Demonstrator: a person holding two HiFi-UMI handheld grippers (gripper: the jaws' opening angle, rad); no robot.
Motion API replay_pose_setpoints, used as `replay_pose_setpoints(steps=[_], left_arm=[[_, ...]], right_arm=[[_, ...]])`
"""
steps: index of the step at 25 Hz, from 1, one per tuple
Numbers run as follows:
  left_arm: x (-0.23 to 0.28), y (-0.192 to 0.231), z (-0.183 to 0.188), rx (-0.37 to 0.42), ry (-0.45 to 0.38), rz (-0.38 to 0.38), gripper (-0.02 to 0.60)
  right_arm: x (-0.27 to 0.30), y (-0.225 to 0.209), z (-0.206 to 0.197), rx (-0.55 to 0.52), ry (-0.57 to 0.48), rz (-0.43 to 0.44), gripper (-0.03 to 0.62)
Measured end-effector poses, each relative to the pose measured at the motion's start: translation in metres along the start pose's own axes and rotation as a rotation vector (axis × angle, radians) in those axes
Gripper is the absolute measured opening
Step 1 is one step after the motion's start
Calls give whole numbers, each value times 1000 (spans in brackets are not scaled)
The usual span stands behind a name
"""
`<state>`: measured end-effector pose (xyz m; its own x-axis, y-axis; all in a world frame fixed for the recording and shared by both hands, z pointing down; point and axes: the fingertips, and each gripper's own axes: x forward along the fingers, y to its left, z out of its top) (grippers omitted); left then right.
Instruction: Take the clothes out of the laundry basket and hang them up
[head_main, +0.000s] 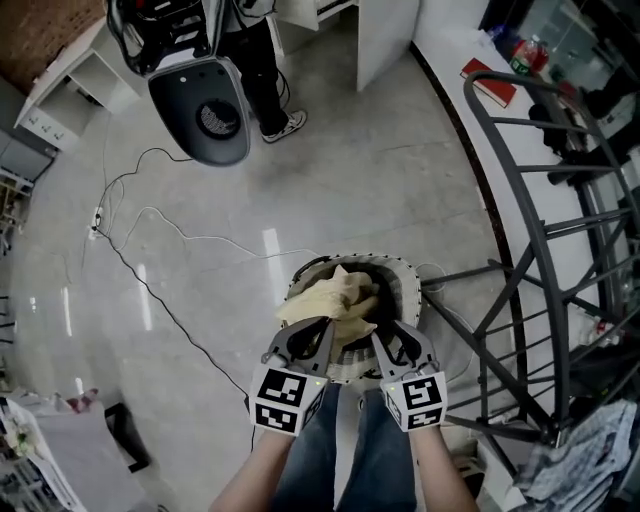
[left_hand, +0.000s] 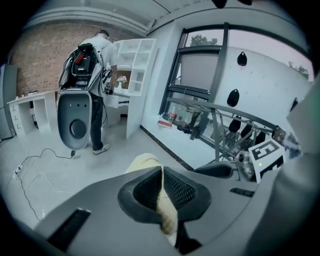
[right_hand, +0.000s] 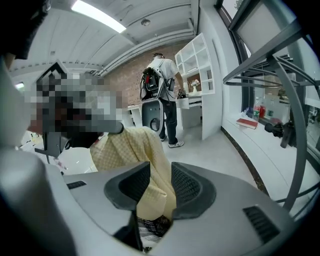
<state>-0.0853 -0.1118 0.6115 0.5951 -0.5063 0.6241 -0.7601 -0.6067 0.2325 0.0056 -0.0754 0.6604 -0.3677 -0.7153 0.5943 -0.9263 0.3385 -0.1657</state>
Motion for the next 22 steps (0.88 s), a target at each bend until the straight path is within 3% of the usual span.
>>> replay_pose_setpoints(steps=[6, 11, 22], left_arm=[[-18, -29, 49, 53, -53, -33, 28], [-35, -55, 86, 86, -83, -47, 26], [-78, -94, 174, 133, -195, -70, 25]], right_arm=[[-24, -8, -1, 25, 6, -42, 140], [-46, -21, 23, 22, -18, -63, 140], [-97, -13, 94, 3, -131, 14, 159]])
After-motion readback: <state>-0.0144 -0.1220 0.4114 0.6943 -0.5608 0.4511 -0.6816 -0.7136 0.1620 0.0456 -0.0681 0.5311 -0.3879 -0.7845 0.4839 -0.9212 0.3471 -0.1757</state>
